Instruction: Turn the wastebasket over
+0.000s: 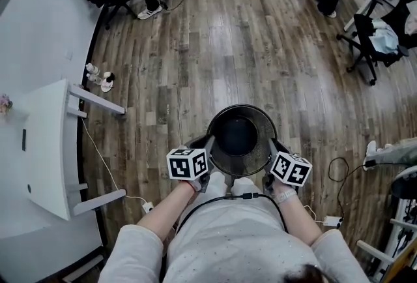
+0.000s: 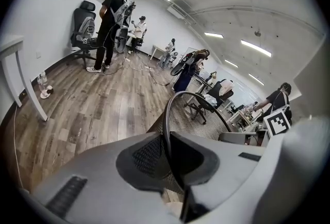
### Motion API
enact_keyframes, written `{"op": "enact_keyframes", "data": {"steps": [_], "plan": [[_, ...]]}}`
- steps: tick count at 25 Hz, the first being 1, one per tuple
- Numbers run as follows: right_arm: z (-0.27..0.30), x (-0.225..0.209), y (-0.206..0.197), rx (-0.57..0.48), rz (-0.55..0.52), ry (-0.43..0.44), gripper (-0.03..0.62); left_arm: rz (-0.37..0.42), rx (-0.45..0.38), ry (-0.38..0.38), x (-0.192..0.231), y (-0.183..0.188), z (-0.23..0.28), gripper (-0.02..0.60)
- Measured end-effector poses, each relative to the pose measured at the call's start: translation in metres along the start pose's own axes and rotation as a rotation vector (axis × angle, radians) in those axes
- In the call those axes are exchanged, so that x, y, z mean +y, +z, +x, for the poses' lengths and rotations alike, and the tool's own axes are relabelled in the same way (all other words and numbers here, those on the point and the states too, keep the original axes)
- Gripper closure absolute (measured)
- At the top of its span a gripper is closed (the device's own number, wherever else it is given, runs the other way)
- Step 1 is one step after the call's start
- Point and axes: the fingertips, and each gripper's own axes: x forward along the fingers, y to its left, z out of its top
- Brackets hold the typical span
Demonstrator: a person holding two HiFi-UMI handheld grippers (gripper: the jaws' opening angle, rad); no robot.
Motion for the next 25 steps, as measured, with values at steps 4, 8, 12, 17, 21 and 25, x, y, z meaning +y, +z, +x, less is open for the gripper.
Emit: {"op": "enact_keyframes", "data": {"steps": [4,8,12,17,21,25], "plan": [[0.001,0.01,0.006,-0.008,-0.01,0.006,0.562,0.005,-0.013,0.006,0.004,0.008,-0.007,0.532],[0.005,0.021,0.013,-0.013,-0.028,0.019,0.562,0.007,-0.03,0.017,0.009,0.017,-0.014,0.532],[0.009,0.032,0.018,-0.02,-0.046,0.03,0.562,0.012,-0.046,0.027,0.015,0.025,-0.02,0.532],[0.015,0.046,0.02,-0.024,-0.061,0.043,0.563,0.01,-0.065,0.037,0.023,0.032,-0.029,0.532],[0.019,0.051,0.019,-0.021,-0.076,0.04,0.566,0.007,-0.075,0.046,0.029,0.034,-0.033,0.532],[0.024,0.054,0.016,-0.008,-0.078,0.045,0.566,-0.005,-0.07,0.056,0.034,0.032,-0.033,0.532]]}}
